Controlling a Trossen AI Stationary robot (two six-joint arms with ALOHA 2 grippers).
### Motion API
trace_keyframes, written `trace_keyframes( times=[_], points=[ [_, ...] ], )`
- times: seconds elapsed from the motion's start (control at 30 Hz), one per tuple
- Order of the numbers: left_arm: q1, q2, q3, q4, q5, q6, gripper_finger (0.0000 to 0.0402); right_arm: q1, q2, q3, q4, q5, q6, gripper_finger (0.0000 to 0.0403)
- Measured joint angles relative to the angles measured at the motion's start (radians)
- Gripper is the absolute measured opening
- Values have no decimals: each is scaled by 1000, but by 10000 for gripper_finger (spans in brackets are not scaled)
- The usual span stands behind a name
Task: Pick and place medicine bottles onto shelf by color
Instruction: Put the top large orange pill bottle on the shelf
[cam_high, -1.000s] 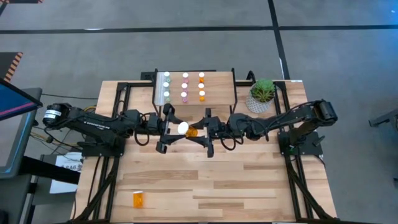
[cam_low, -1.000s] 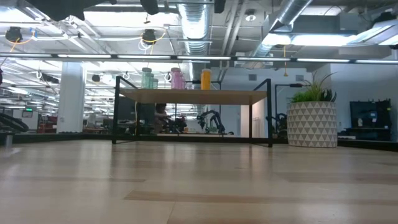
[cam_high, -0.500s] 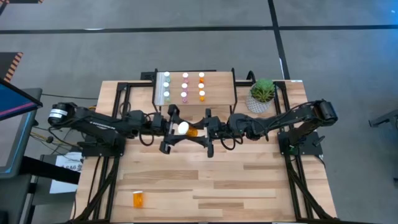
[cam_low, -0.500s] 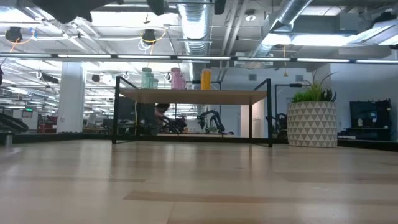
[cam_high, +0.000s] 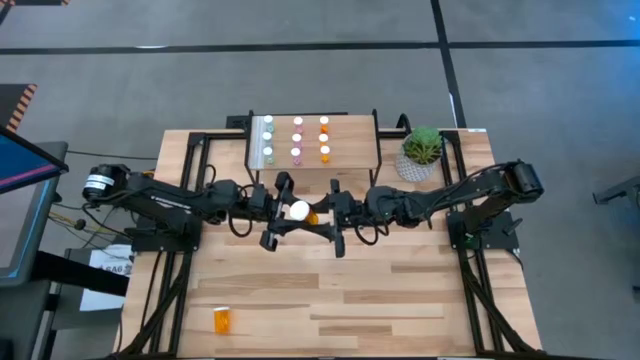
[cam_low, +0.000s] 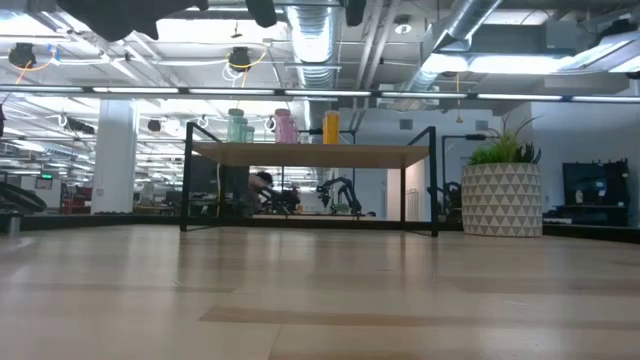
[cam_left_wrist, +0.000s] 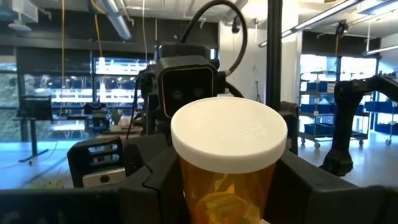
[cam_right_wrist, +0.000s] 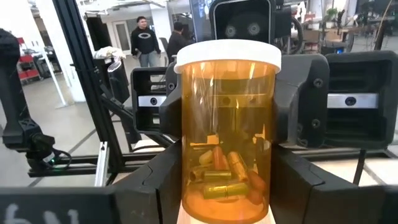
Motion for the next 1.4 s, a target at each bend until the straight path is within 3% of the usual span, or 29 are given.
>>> trace_keyframes(
  times=[0.23, 0.43, 0.9, 1.17, 1.4],
  points=[
    [4, -57, 0, -136, -49, 53, 162, -23, -4, 18, -106, -5, 170, 210],
    [11, -127, 0, -259, -95, 102, 162, -40, -5, 51, -182, 2, 167, 224],
    [16, -135, 0, -288, -78, 139, 163, -60, 1, 54, -186, -7, 160, 244],
    [77, -134, -1, -376, -85, 141, 163, -93, -13, 86, -539, -7, 263, 283],
    [119, -134, -1, -465, -122, 139, 163, -111, -12, 165, -674, -7, 224, 286]
  ],
)
